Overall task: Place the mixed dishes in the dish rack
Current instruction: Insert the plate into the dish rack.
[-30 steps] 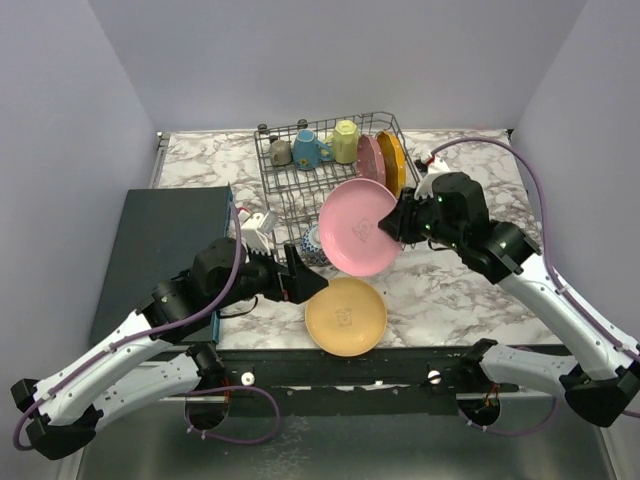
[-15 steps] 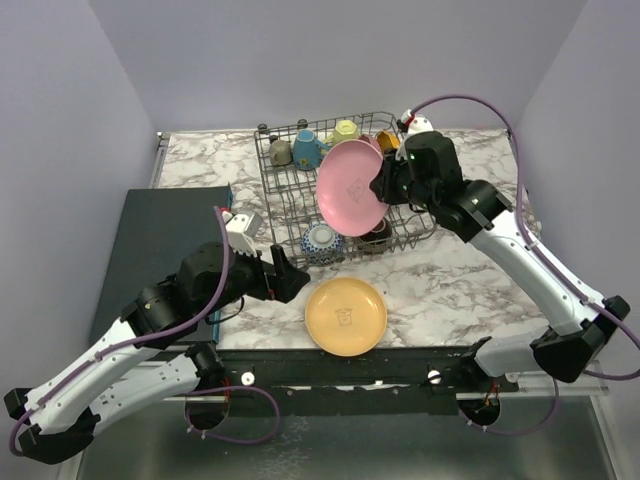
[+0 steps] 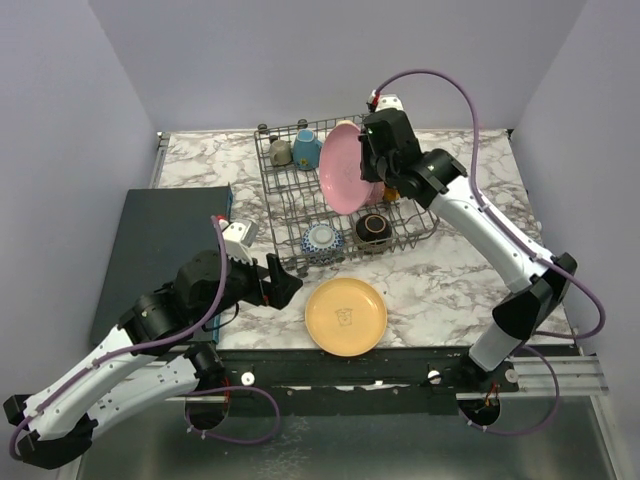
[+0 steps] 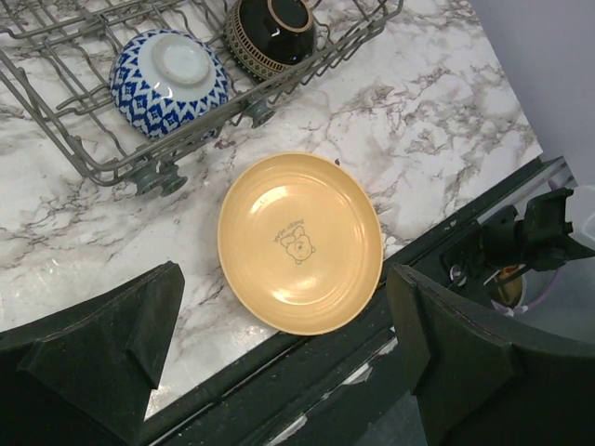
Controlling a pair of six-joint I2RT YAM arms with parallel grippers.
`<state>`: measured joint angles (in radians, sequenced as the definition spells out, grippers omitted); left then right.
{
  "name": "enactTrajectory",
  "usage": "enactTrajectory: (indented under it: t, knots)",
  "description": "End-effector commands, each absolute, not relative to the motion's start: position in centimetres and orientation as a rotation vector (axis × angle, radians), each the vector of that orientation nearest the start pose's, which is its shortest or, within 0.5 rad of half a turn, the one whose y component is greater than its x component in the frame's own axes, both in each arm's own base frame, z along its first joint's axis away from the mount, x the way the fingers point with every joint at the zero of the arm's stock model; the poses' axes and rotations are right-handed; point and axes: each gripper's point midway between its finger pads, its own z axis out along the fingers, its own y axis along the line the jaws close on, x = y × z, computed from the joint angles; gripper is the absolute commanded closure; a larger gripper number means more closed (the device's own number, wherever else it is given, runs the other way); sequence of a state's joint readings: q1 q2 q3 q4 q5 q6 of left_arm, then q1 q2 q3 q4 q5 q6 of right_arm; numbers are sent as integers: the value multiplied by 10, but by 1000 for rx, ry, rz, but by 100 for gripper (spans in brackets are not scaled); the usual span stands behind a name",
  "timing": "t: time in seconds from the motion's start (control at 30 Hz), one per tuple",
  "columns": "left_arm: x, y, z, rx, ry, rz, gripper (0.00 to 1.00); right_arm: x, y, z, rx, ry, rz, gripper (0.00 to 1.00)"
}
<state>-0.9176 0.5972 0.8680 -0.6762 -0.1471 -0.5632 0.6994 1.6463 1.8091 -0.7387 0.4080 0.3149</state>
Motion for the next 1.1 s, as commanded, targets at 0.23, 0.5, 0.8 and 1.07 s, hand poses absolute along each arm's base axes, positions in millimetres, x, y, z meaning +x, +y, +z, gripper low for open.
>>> enactTrajectory:
  t: [0.23,0.5,0.8,1.07]
  knots:
    - [150,-180,242,272,2028,-766,1,422,251,295,-181,2096,-39,99]
    - [149,-176,243,263,2014,-771,1,445,256,276,-216,2099,-147,99]
    - [148,-177,242,266,2015,-771,1,463,259,259,-250,2092,-240,99]
    - [148,-176,243,265,2012,-775,1,477,259,241,-272,2097,-301,100]
